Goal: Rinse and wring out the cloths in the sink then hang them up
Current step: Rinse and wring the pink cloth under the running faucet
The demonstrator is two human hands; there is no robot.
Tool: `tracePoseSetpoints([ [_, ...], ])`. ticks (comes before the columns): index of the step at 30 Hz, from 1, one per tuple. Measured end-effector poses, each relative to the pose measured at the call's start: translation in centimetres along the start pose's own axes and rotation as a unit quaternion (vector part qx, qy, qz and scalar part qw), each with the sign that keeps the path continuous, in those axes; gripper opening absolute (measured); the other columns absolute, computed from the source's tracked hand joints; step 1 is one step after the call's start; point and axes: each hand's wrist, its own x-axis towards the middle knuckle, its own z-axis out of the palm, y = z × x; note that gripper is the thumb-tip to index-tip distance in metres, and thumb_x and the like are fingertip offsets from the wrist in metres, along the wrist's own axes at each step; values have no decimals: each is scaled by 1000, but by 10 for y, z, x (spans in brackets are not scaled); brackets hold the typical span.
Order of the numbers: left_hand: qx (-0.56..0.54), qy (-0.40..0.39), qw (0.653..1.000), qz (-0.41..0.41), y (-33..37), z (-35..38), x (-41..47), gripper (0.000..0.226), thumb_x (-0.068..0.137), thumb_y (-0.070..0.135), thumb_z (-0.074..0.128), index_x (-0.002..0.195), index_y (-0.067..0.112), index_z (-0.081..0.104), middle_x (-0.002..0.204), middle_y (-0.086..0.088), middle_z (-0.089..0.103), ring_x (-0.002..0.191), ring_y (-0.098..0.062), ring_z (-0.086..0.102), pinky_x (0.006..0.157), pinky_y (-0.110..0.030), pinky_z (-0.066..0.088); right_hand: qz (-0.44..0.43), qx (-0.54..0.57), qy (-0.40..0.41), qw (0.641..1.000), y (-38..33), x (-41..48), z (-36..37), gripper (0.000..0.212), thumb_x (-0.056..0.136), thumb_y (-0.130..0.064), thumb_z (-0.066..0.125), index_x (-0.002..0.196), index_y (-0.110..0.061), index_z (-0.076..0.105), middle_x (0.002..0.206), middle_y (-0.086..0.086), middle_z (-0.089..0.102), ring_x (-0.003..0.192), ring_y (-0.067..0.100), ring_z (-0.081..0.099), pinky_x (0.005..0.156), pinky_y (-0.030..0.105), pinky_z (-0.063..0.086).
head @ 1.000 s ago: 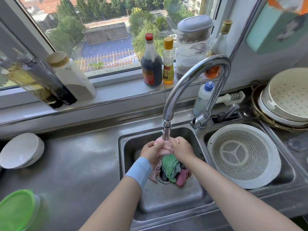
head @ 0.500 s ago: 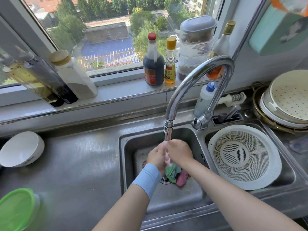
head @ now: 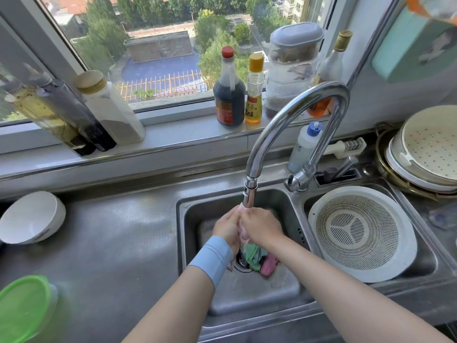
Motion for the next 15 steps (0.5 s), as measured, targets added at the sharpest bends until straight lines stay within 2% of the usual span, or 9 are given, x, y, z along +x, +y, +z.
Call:
tracePoseSetpoints([
  [2,35,-20,999,-2,-6,3,-1,30,101,17,53,122,-1,63,62,-14,60,46,-20,56,45,-25,50,38,11,1,999,7,5,-3,41,101,-32,35,84,-10,64,89,11,70,90,33,66,75,39,53],
  [4,60,-34,998,3,-4,4,1,26,99,14,55,120,0,64,66,-17,54,47,-24,49,46,-28,46,65,73,3,995,12,6,-3,41,101,-39,33,84,-15,61,88,9,68,88,31,65,77,41,53],
  [6,44,-55,997,10,2,7,4,19,96,4,57,113,3,65,83,-19,56,63,-26,52,61,-35,44,83,175,15,981,13,1,2,36,96,-50,32,84,-23,53,85,4,68,84,27,64,74,39,51],
  [7,29,-64,997,10,6,7,6,18,95,-1,56,109,5,65,88,-18,57,72,-27,54,69,-39,46,70,208,22,975,11,-2,6,32,94,-53,33,89,-26,50,90,3,68,87,25,64,75,39,50],
  [9,3,-67,998,-6,10,9,7,21,95,-6,51,107,5,65,91,-17,61,83,-28,58,94,-46,47,36,250,19,967,10,-11,16,32,96,-52,34,111,-26,45,117,6,60,107,25,60,88,40,49],
  [10,7,-61,998,-14,10,9,8,21,95,-5,51,108,4,66,92,-17,63,86,-28,60,101,-47,44,17,251,22,968,12,-14,19,40,96,-53,33,124,-25,40,127,6,53,115,25,55,94,40,46],
  [12,77,-22,997,-10,7,8,10,17,90,5,65,106,6,71,95,-17,67,88,-27,62,99,-48,47,-18,228,32,973,17,-17,21,48,98,-56,33,137,-28,30,128,1,50,113,24,56,95,41,46],
  [15,170,88,981,-2,5,7,13,23,73,25,81,89,10,75,92,-18,72,78,-26,63,84,-47,55,-17,237,7,971,17,-13,17,35,98,-62,33,127,-43,33,99,-3,66,86,19,66,76,39,52],
])
